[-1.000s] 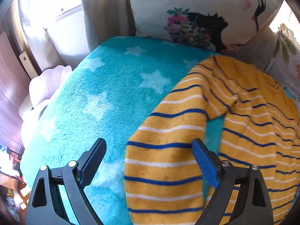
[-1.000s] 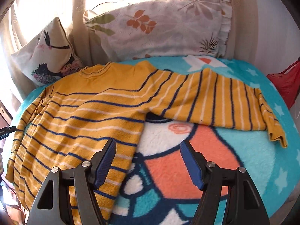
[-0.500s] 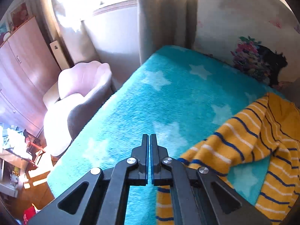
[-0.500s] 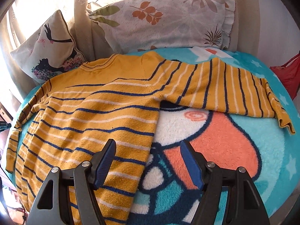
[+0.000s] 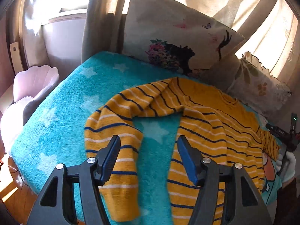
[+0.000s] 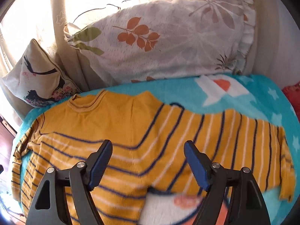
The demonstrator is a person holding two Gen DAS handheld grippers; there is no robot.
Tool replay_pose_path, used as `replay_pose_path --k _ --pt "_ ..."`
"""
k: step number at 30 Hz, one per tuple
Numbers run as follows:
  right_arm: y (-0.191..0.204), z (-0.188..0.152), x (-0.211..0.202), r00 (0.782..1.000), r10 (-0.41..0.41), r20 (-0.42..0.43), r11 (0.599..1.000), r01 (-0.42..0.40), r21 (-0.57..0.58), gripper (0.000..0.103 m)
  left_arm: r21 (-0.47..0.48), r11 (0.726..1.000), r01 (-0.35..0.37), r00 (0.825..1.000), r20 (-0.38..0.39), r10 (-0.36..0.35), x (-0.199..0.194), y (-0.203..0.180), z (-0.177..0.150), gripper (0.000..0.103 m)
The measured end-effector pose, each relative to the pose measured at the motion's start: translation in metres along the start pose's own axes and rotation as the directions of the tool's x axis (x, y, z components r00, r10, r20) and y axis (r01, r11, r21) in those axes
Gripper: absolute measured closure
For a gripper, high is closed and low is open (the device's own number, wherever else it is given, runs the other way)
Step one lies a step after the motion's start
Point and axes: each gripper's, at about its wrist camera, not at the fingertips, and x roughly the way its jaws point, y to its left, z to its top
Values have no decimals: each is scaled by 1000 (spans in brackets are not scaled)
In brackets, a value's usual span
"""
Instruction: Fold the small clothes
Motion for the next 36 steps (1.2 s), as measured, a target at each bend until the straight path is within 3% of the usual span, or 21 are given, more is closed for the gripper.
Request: replay_pose_path --k 4,6,7,8,10,11,13,14,17,18,20,21,24,26,28,29,32,34,36 --pt "6 43 66 996 -51 -80 997 46 -63 19 32 999 26 999 -20 -25 14 -33 -11 39" --pt "9 51 95 989 -43 -139 997 33 -73 19 38 998 44 998 -42 -42 22 -42 -15 39" --pt "12 53 106 986 -31 -165 996 17 -82 24 43 998 44 998 -50 -42 24 -47 -17 39" --pt "18 52 114 980 -25 -195 995 5 -101 35 50 998 37 998 -53 -35 27 -50 -19 39" --pt "33 52 116 979 -76 -189 982 41 -184 77 65 998 11 999 -49 -8 32 -53 -21 39" --pt "40 54 117 976 -80 -201 977 38 -208 91 71 997 -5 999 -46 8 34 -54 -22 39" --pt "51 63 118 971 -167 -170 957 118 -266 96 73 997 -22 998 -51 26 39 -54 -23 39" --pt "57 70 119 962 -246 -121 930 199 -309 98 65 998 -22 998 -59 26 41 -53 -23 39" --pt "61 94 128 928 -371 -40 879 337 -336 103 32 999 -24 997 -78 26 47 -46 -23 39" --pt "61 103 132 894 -447 12 839 424 -340 103 22 999 -28 996 -81 29 48 -44 -24 39" --pt "50 121 139 869 -495 15 824 475 -309 103 4 1000 -30 996 -86 31 47 -40 -26 39" --pt "44 129 142 875 -485 -9 839 462 -287 103 -1 1000 -31 996 -89 31 47 -37 -28 39" --pt "27 128 126 957 -276 -90 951 259 -169 100 -9 999 -39 995 -92 38 43 -30 -33 39" --pt "16 114 105 985 -94 -146 994 84 -71 82 -18 999 -43 995 -93 41 41 -25 -36 39" --pt "2 89 79 986 58 -155 998 -55 22 46 -31 999 -44 994 -99 41 41 -19 -39 36" --pt "-4 75 68 985 79 -156 997 -73 40 44 -35 999 -41 994 -102 37 41 -17 -41 36" --pt "-10 51 51 991 29 -129 999 -33 -27 41 -34 999 -25 993 -113 21 46 -18 -45 36" --pt "1 46 54 993 -57 -106 990 42 -135 28 -34 999 -13 992 -123 9 49 -22 -47 36" --pt "11 43 70 987 -86 -136 980 60 -187 25 -34 999 7 992 -127 -11 48 -27 -50 36"
